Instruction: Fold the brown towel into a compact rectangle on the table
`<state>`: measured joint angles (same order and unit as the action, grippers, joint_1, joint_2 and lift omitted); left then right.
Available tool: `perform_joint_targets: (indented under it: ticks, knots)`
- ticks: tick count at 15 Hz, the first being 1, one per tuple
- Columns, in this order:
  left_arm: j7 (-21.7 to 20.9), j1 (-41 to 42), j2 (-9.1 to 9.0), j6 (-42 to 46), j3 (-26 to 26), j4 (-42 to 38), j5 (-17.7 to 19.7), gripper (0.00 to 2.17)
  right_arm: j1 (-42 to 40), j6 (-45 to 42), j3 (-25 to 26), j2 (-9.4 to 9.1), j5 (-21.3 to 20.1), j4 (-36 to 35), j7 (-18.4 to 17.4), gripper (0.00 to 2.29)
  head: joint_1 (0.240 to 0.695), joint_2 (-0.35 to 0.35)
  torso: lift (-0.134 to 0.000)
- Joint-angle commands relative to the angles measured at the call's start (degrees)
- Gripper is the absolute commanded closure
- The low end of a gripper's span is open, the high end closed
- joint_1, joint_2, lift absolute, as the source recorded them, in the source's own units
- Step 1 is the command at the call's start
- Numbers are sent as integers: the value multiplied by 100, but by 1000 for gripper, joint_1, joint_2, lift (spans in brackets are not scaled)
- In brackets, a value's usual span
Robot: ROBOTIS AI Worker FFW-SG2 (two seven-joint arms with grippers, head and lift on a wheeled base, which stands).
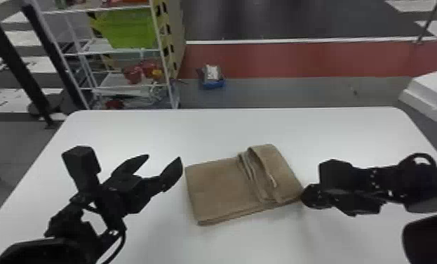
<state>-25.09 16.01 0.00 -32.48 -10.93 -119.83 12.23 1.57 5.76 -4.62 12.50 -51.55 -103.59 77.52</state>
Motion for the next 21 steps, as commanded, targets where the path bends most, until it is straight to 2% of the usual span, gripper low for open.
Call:
perform_joint_targets:
  ticks: [1,6,12,15,16,18,21]
  knots:
    - [-5,8,-15,0,20,-6,-1,29,273,18,84,-37,-48,304,80,2105,695,63,-134]
    - [-23,16,-15,0,29,3,-1,29,880,105,111,-265,-268,937,80,2105,695,37,-134]
    - [-14,16,-15,0,38,12,-1,29,1557,88,-4,-670,-663,1825,80,2105,695,46,-134]
    - [-14,16,-15,0,29,3,-1,29,1873,123,-39,-775,-777,2185,-97,2101,695,59,-134]
    - [-14,16,-15,0,20,12,-1,29,1855,123,-47,-775,-777,2141,44,2101,695,61,-134]
    - [-14,16,-15,0,3,-6,-1,29,1530,18,-30,-722,-777,1675,80,2098,695,64,-134]
    - [-14,-45,-15,0,20,30,-1,29,880,123,14,-547,-373,524,80,2098,695,68,-134]
